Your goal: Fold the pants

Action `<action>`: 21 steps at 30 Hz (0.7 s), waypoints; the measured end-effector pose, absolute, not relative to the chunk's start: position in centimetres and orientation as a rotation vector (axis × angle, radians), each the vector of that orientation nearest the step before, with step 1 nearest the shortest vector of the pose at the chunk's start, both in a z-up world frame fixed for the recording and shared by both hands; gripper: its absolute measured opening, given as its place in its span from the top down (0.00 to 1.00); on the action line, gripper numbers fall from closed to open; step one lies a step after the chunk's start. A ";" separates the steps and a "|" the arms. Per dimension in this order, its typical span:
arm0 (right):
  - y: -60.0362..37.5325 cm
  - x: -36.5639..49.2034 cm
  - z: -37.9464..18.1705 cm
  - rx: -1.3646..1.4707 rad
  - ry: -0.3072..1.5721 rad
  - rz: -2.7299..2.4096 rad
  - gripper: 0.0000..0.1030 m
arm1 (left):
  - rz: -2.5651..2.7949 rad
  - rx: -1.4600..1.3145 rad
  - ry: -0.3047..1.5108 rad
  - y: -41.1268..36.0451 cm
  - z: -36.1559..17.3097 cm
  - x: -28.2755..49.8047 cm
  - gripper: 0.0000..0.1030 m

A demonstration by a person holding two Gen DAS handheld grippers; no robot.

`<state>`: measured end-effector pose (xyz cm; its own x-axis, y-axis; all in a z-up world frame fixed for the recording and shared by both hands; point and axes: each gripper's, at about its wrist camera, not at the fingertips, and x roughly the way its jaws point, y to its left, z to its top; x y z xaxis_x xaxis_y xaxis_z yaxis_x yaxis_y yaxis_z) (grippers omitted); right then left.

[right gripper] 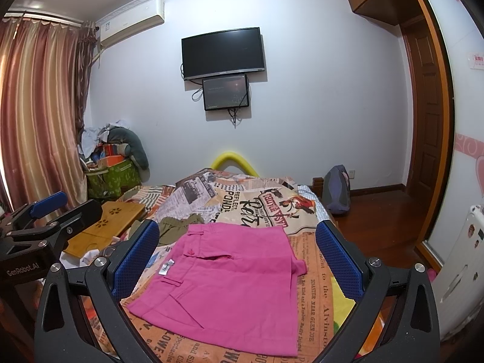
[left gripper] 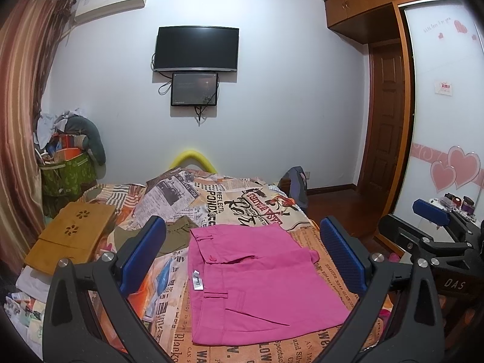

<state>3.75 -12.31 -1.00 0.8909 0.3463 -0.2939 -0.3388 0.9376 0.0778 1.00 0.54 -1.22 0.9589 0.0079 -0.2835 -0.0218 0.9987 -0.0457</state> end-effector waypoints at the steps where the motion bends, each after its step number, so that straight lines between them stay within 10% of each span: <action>1: -12.3 3.7 -1.0 0.024 0.308 0.356 0.00 | 0.014 -0.048 0.288 0.5 -1.1 1.0 0.00; 21: -12.4 3.5 -0.7 0.025 0.307 0.356 0.00 | 0.015 -0.038 0.285 0.0 -0.5 0.9 0.00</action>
<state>3.52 -12.36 -0.66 0.8916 0.3468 -0.2912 -0.3391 0.9375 0.0782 0.90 -0.01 -0.51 0.9597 0.0093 -0.2809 -0.0201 0.9992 -0.0353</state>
